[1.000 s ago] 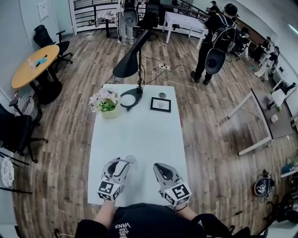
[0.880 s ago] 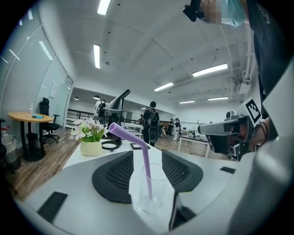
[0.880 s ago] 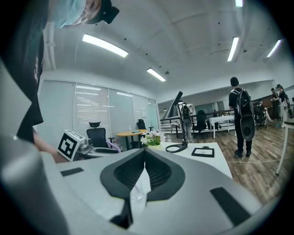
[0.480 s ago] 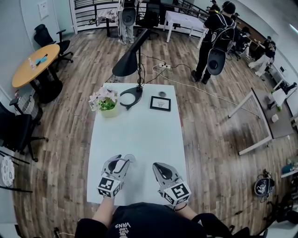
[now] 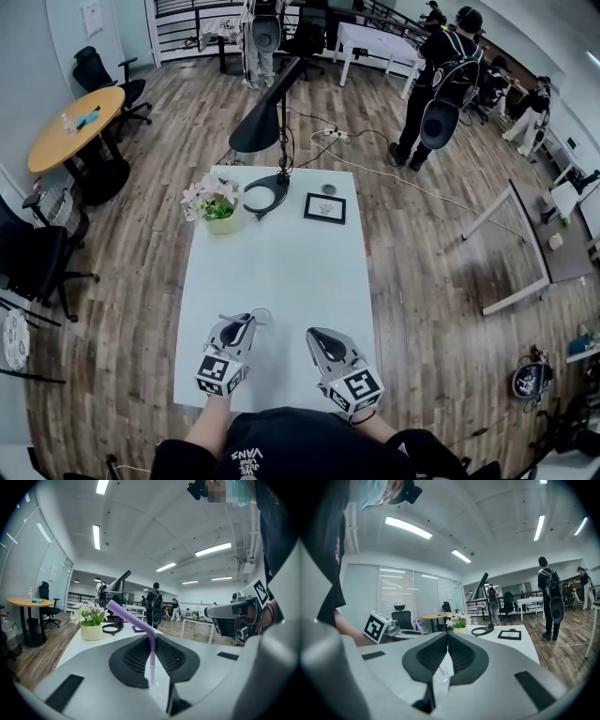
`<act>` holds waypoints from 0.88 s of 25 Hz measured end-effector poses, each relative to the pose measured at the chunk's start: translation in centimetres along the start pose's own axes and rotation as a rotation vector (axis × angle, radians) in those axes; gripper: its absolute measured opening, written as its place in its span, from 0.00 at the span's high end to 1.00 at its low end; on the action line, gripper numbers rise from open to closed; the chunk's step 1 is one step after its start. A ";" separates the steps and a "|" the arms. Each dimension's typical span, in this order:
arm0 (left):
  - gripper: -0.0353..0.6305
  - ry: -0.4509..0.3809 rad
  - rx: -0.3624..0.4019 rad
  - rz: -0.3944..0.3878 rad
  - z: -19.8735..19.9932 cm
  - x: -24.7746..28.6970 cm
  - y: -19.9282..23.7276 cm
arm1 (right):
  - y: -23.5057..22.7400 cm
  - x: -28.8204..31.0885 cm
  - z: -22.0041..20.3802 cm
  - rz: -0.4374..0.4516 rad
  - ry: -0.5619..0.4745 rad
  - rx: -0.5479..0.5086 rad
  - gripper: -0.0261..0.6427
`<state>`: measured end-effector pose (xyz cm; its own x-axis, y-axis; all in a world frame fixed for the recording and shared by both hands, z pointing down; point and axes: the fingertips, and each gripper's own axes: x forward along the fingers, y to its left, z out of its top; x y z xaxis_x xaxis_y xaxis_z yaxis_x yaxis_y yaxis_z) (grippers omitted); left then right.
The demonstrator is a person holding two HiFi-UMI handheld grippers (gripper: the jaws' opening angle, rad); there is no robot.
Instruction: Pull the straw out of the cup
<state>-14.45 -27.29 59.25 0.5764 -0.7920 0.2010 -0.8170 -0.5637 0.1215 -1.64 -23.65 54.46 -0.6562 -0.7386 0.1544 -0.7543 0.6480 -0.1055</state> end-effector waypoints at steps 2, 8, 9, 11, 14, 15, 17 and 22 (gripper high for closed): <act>0.88 -0.001 0.001 0.003 0.1 -0.1 -0.1 | 0.1 0.0 0.0 0.005 -0.001 0.000 0.93; 0.89 -0.002 0.014 0.012 0.5 -0.4 -0.2 | 0.3 0.2 0.1 0.026 -0.002 0.000 0.94; 0.89 0.001 0.022 0.012 0.6 -0.5 -0.3 | 0.4 0.2 0.1 0.030 -0.002 0.000 0.93; 0.89 0.010 0.038 0.011 0.7 -0.5 -0.5 | 0.4 0.2 0.2 0.036 -0.004 0.000 0.93; 0.89 0.017 0.050 0.006 1.0 -0.6 -0.8 | 0.6 0.1 0.1 0.044 -0.002 -0.001 0.93; 0.89 0.017 0.055 0.004 1.2 -0.7 -1.0 | 0.6 0.1 0.1 0.047 -0.002 -0.002 0.93; 0.89 0.017 0.067 0.001 1.5 -0.9 -1.2 | 0.8 0.1 0.1 0.056 -0.004 -0.003 0.94; 0.89 -0.004 0.067 0.000 3.1 -1.5 -1.5 | 1.2 0.1 0.2 0.069 -0.009 -0.007 0.93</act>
<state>-14.08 -25.98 55.74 0.5767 -0.7928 0.1974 -0.8140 -0.5781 0.0566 -2.59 -22.94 54.15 -0.7066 -0.6940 0.1380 -0.7073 0.6985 -0.1091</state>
